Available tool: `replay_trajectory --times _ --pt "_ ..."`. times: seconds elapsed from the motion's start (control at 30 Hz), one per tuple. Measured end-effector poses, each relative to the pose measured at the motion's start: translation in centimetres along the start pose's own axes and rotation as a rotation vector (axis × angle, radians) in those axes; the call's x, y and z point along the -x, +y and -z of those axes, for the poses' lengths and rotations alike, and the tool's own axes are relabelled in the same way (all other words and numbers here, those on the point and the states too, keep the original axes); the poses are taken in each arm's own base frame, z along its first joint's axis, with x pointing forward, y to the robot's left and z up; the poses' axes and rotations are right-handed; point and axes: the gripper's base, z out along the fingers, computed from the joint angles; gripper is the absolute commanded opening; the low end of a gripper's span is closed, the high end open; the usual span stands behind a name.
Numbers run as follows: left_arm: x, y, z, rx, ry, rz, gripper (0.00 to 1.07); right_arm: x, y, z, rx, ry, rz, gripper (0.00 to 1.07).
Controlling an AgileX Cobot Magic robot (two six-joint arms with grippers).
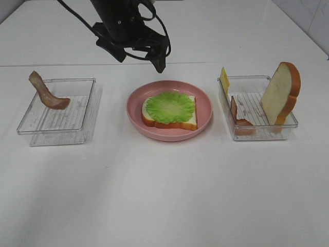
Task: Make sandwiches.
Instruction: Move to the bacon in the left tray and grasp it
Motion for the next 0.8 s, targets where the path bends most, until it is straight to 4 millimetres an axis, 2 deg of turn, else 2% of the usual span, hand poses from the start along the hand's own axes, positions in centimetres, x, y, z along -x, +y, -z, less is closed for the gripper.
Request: replay_trajectory --times 0.03,0.1,0.13,0.23,0.3,0.33,0.37,0.4,0.43,0.47,0.5,0.53,0.57,0.6,0.63,0.67,0.73,0.8 --pt "0.1 0.2 1.4 0.002 0.012 0.021 1.02 0.0 0.0 0.0 0.000 0.000 0.000 0.98" --pt "0.2 0.6 2.1 0.005 0.015 0.035 1.02 0.0 0.0 0.0 0.000 0.000 0.000 0.98" --pt "0.4 1.7 3.2 0.023 0.002 0.056 1.02 0.0 0.0 0.0 0.000 0.000 0.000 0.98" --pt "0.4 2.4 3.7 0.034 -0.006 0.073 1.02 0.0 0.0 0.0 0.000 0.000 0.000 0.98" --pt "0.3 5.5 5.2 0.101 -0.026 0.126 1.02 0.0 0.0 0.0 0.000 0.000 0.000 0.99" --pt "0.3 5.5 5.2 0.101 -0.026 0.126 1.02 0.0 0.0 0.0 0.000 0.000 0.000 0.99" --pt "0.1 6.2 5.6 0.116 -0.028 0.133 1.02 0.0 0.0 0.0 0.000 0.000 0.000 0.99" --pt "-0.3 8.0 6.7 0.158 -0.032 0.155 1.01 0.0 0.0 0.0 0.000 0.000 0.000 0.99" --pt "-0.3 8.0 6.7 0.158 -0.032 0.155 1.01 0.0 0.0 0.0 0.000 0.000 0.000 0.99" --pt "-0.9 10.1 7.7 0.192 -0.033 0.191 1.01 0.0 0.0 0.0 0.000 0.000 0.000 0.99" --pt "-0.9 10.1 7.7 0.192 -0.033 0.191 1.01 0.0 0.0 0.0 0.000 0.000 0.000 0.99" --pt "-1.2 11.1 8.1 0.207 -0.032 0.208 1.01 0.0 0.0 0.0 0.000 0.000 0.000 0.99" --pt "-2.2 13.8 8.4 0.232 -0.017 0.263 1.01 0.0 0.0 0.0 0.000 0.000 0.000 0.99" --pt "-2.2 13.8 8.4 0.232 -0.017 0.263 1.01 0.0 0.0 0.0 0.000 0.000 0.000 0.99" --pt "-3.2 16.1 8.5 0.251 0.002 0.310 1.01 0.0 0.0 0.0 0.000 0.000 0.000 0.99" --pt "-3.2 16.1 8.5 0.251 0.002 0.310 1.01 0.0 0.0 0.0 0.000 0.000 0.000 0.99" --pt "-4.8 19.2 8.4 0.275 0.031 0.377 1.01 0.0 0.0 0.0 0.000 0.000 0.000 0.99" --pt "-5.1 19.8 8.3 0.279 0.037 0.390 1.01 0.0 0.0 0.0 0.000 0.000 0.000 0.99"
